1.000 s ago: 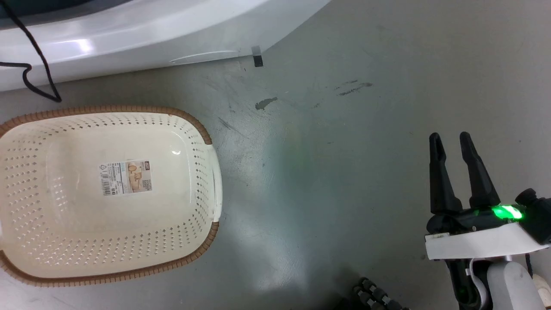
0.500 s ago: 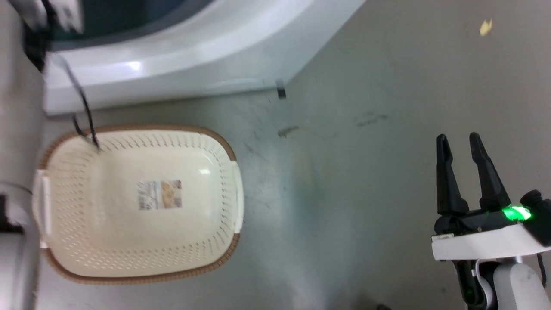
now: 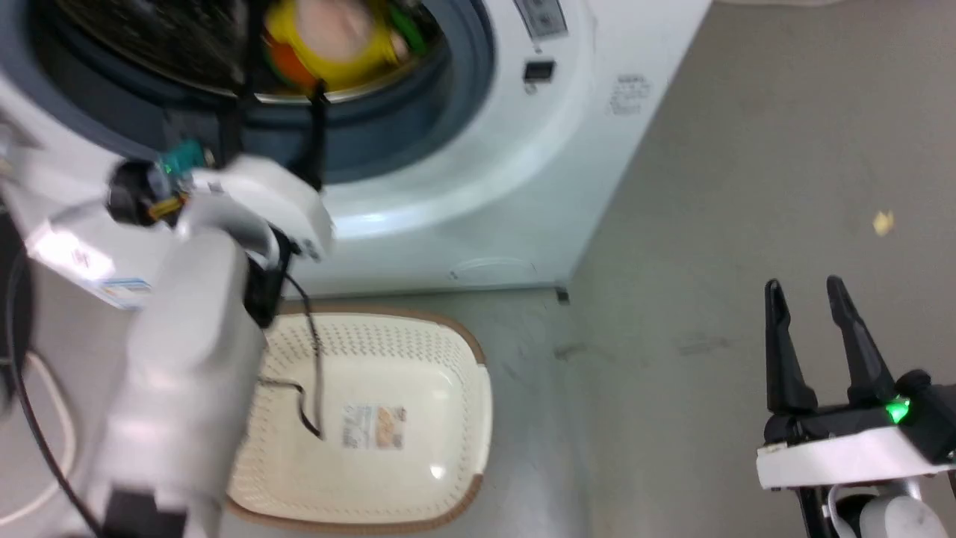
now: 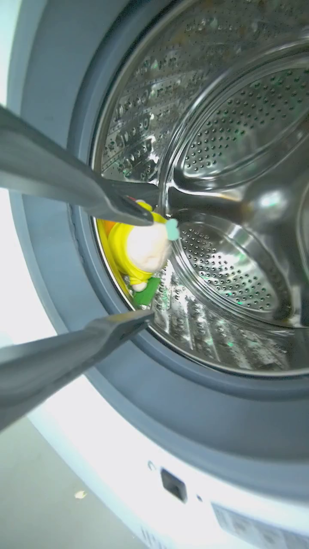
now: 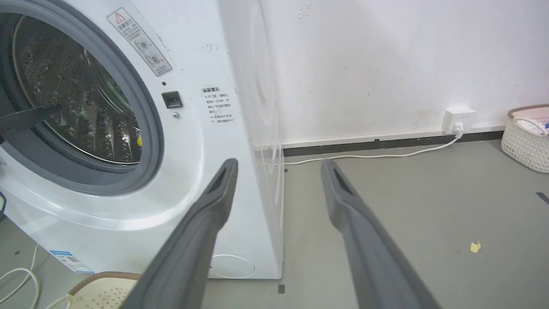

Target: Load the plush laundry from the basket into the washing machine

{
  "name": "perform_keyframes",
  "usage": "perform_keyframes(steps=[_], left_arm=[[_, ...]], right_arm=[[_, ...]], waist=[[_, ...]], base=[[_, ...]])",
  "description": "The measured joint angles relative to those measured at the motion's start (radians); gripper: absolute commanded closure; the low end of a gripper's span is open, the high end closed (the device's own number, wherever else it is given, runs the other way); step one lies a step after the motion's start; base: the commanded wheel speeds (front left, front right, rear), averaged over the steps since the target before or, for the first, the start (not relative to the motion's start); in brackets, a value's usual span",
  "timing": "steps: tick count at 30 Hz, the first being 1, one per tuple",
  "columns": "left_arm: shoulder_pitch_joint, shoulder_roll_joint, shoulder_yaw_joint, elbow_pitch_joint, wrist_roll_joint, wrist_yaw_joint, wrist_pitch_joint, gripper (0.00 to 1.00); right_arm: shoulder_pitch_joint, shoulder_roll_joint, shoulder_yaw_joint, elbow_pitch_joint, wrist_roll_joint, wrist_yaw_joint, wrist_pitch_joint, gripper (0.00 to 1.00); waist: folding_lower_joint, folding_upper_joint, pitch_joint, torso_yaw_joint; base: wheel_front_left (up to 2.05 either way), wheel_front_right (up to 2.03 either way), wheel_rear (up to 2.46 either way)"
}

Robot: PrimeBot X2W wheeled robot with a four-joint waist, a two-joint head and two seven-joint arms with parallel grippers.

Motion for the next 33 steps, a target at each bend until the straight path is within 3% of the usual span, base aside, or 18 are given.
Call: perform_keyframes(steps=[8,14,21,33], left_arm=[[0.417,-0.065,0.071,-0.449,-0.012,0.043,-0.001,0.00],[0.697,-0.102,0.079,-0.658,0.034,0.098,-0.001,0.00],[0.889,-0.117,0.054,-0.736,0.095,0.133,-0.001,0.00],[0.967,-0.115,0.053,-0.695,0.135,0.162,-0.001,0.00]], right_arm=[[0.067,0.000,-0.004,0.001,-0.012,0.000,0.000,0.00],[0.107,0.000,-0.001,0.004,-0.004,0.000,0.000,0.00],[0.168,0.000,-0.001,0.007,0.014,0.000,0.000,0.00],[0.210,0.000,0.026,0.033,0.018,0.000,0.000,0.00]], waist=[[-0.0002,0.0000,-0.161,0.078],[0.0000,0.0000,-0.251,0.121],[0.0001,0.0000,-0.315,0.156],[0.0002,0.0000,-0.336,0.161]], base=[[0.00,0.00,0.00],[0.00,0.00,0.00],[0.00,0.00,0.00],[0.00,0.00,0.00]])
